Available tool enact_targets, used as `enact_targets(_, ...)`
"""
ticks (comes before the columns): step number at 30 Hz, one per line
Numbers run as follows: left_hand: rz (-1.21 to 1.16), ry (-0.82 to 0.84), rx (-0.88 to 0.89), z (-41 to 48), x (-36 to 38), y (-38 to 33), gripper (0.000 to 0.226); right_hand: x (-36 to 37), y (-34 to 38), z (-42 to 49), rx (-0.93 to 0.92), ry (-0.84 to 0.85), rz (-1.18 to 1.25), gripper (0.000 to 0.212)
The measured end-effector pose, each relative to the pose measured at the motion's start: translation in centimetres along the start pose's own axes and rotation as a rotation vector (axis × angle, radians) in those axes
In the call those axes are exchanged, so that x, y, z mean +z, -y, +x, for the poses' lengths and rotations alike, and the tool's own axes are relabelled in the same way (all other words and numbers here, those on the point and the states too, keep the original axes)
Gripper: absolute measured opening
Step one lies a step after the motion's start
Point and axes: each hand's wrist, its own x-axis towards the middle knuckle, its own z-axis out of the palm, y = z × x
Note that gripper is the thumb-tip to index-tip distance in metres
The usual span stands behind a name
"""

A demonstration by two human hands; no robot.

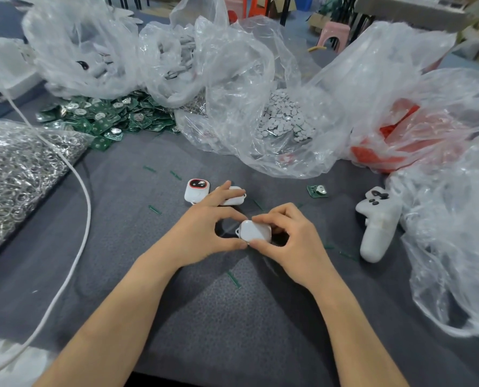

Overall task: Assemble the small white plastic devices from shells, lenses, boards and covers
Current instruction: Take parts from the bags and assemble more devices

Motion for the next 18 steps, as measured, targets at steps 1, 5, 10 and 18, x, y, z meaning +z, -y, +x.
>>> enact_targets(1, -0.005, 0.006, -0.002, -0.02, -0.02, -0.09, 0.035, -0.04, -0.04, 0.03, 0.005, 0.010, 0.004, 0.036)
enact_targets(5, -0.018, 0.016, -0.026, 0.01, -0.14, -0.41, 0.032, -0.16, -0.23, 0.20, 0.039, 0.039, 0.025, 0.036)
enact_targets(10, -0.009, 0.015, -0.019, -0.03, 0.05, -0.75, 0.028, -0.41, -0.42, 0.27, 0.081, 0.082, 0.117, 0.038)
enact_targets(18, 0.145, 0.084, 0.031, -0.02, 0.29, -0.96, 0.035, -0.32, -0.54, 0.24, 0.091, 0.102, 0.189, 0.036)
